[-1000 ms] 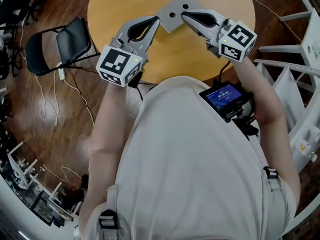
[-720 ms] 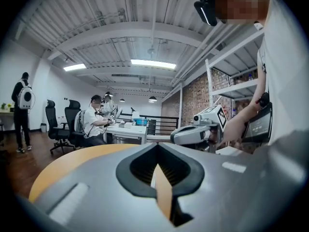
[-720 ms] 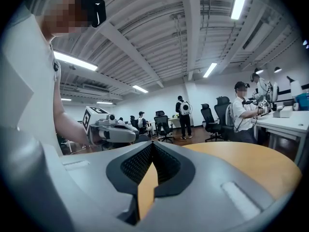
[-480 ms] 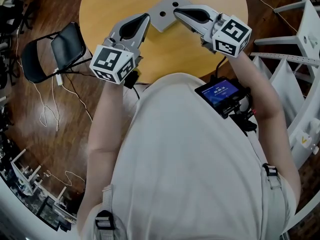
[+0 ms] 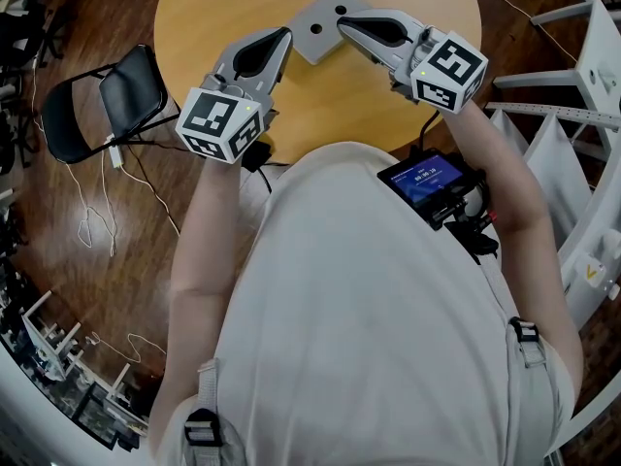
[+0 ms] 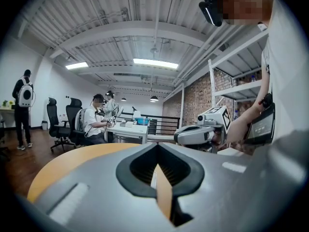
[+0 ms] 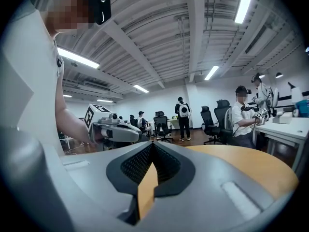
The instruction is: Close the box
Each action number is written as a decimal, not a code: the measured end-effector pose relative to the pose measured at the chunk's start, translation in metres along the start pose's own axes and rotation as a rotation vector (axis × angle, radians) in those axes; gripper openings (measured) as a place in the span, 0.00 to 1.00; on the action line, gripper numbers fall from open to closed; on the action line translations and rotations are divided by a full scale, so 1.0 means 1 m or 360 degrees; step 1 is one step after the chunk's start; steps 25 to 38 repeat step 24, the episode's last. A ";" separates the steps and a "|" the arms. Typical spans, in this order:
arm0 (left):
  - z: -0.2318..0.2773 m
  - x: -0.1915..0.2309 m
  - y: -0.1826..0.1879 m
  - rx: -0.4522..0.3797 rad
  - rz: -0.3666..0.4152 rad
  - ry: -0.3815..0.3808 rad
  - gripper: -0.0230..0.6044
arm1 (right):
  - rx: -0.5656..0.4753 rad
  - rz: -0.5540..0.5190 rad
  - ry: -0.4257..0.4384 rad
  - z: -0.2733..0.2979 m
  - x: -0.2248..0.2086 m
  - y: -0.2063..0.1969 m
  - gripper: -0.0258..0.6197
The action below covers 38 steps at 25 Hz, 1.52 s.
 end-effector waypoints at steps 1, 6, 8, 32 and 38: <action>0.000 0.000 0.000 0.0001 -0.0001 0.0000 0.04 | -0.0001 -0.0001 0.0001 0.000 0.000 0.000 0.03; 0.000 0.001 0.001 -0.0001 -0.0006 0.0001 0.04 | -0.0009 -0.0007 0.0000 0.000 -0.001 0.002 0.03; 0.001 0.000 0.002 0.0000 0.0000 -0.0002 0.04 | -0.0017 -0.0005 -0.0001 0.000 -0.001 0.003 0.03; 0.004 -0.001 0.008 -0.0007 0.0007 -0.0013 0.04 | 0.0002 -0.0013 0.0024 0.002 0.000 0.002 0.03; 0.004 -0.001 0.008 -0.0007 0.0007 -0.0013 0.04 | 0.0002 -0.0013 0.0024 0.002 0.000 0.002 0.03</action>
Point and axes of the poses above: the fingertips, and each gripper's own axes: z forward along the fingers, x to its left, y out of its top, the point moved 5 cm from there along -z, backward along the fingers, and after that the axes turned 10 degrees about x, right-handed, at the moved point
